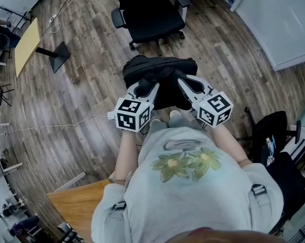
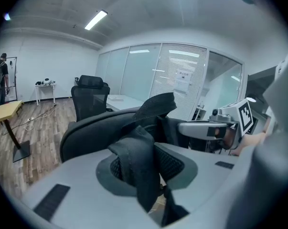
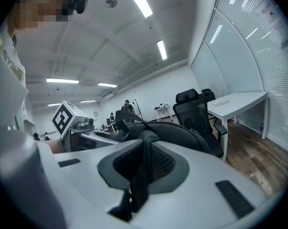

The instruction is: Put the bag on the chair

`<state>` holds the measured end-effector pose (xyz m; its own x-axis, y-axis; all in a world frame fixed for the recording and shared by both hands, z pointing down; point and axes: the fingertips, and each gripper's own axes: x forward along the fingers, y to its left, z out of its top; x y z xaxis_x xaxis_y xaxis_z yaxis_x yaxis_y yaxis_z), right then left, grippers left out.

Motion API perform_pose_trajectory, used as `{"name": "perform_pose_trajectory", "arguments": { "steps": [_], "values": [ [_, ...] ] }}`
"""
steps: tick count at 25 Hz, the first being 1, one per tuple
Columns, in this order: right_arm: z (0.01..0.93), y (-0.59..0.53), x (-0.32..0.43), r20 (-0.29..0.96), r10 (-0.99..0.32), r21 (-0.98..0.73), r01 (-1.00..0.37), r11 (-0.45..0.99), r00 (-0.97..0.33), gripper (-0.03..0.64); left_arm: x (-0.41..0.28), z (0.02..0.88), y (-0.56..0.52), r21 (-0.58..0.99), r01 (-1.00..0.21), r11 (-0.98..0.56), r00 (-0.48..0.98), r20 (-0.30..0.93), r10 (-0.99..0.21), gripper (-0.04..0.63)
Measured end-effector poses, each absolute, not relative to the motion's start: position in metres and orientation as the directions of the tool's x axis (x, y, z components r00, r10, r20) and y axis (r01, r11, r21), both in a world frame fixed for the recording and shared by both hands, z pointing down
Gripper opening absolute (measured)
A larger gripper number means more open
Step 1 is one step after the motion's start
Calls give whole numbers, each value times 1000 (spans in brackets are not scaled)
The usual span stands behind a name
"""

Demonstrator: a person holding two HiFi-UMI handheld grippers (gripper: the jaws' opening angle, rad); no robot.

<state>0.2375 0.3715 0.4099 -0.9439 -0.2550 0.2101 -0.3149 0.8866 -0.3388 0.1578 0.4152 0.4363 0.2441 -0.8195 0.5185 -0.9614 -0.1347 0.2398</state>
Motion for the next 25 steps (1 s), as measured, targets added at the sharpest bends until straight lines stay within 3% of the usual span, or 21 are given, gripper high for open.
{"name": "perform_pose_trajectory", "arguments": {
  "steps": [17, 25],
  "values": [
    [407, 312, 236, 203, -216, -283, -269, 921, -955, 43, 162, 438, 364, 224, -964, -146, 244, 513, -823, 118],
    [420, 277, 198, 242, -222, -296, -290, 910, -944, 44, 123, 452, 326, 242, -958, -154, 264, 530, -806, 118]
  ]
}}
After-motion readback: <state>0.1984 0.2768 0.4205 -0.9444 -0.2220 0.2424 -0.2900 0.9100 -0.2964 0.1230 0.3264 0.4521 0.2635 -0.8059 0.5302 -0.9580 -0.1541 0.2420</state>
